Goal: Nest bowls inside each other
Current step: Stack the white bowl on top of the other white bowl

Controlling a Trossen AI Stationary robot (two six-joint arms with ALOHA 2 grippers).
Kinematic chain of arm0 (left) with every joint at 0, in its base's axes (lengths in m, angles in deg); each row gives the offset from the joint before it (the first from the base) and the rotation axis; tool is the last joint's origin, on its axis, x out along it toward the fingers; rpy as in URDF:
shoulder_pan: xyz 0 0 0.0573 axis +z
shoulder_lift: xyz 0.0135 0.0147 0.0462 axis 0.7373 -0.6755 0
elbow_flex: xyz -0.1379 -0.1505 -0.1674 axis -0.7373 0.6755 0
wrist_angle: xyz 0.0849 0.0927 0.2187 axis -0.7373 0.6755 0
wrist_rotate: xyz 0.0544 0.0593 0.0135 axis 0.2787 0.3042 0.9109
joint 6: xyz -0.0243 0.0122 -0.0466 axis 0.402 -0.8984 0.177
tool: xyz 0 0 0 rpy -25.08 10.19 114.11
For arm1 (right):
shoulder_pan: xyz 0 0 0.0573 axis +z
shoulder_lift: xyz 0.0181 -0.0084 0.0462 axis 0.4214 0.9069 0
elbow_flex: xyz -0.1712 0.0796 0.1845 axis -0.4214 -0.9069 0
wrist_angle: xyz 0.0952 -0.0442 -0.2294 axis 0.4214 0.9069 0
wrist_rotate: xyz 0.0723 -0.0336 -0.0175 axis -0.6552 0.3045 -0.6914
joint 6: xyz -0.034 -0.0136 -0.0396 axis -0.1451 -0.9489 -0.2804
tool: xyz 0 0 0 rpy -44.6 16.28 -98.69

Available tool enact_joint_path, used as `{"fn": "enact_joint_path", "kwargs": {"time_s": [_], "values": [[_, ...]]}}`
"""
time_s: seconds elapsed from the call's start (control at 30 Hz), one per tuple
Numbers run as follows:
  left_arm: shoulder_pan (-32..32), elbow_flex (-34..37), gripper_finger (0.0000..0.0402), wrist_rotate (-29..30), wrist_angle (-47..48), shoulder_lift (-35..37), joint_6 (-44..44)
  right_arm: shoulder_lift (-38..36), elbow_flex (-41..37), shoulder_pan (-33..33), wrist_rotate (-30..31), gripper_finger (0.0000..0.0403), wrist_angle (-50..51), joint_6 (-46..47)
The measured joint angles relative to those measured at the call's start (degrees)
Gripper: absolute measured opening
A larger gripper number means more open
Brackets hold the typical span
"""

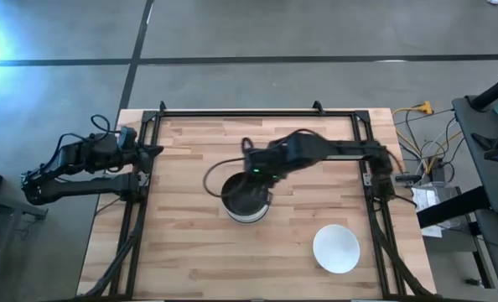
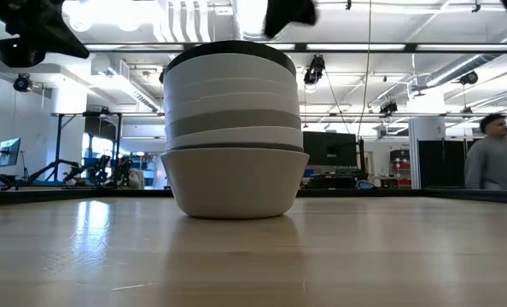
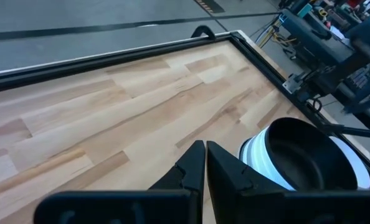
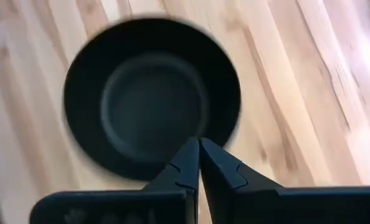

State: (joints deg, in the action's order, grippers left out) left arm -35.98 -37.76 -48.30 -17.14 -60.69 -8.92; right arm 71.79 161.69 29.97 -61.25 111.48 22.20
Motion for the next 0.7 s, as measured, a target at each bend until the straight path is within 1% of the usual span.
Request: {"fn": "enact_joint_path", "kwargs": {"time_s": [0.1, 0.17, 0.33, 0.47, 0.57, 0.7], "values": [[-0.01, 0.01, 0.0000, -0.01, -0.01, -0.01, -0.23, -4.00, -1.77, 1.48, 0.19, 0.0008, 4.98, 2.93], [0.00, 0.03, 0.0000, 0.00, -0.03, -0.17, -0.23, -6.48, -4.25, 2.92, 0.26, 0.0008, 6.49, 5.32], [-0.02, 0.07, 0.0000, 0.00, -0.13, -0.39, -0.23, -14.95, -15.51, 8.19, 0.30, 0.0008, 6.70, 13.88], [0.00, 0.11, 0.0000, -0.01, -0.38, -0.62, -0.23, -21.98, -27.74, 13.91, 0.38, 0.0008, 6.27, 24.51], [-0.02, 0.16, 0.0000, -0.02, -0.47, -1.18, -0.32, -27.91, -36.80, 18.37, 2.28, 0.0014, 5.68, 35.40], [-0.02, 0.16, 0.0000, -0.01, -0.50, -2.36, -0.44, -36.66, -47.63, 22.77, 3.16, 0.0044, 1.48, 49.39]]}}
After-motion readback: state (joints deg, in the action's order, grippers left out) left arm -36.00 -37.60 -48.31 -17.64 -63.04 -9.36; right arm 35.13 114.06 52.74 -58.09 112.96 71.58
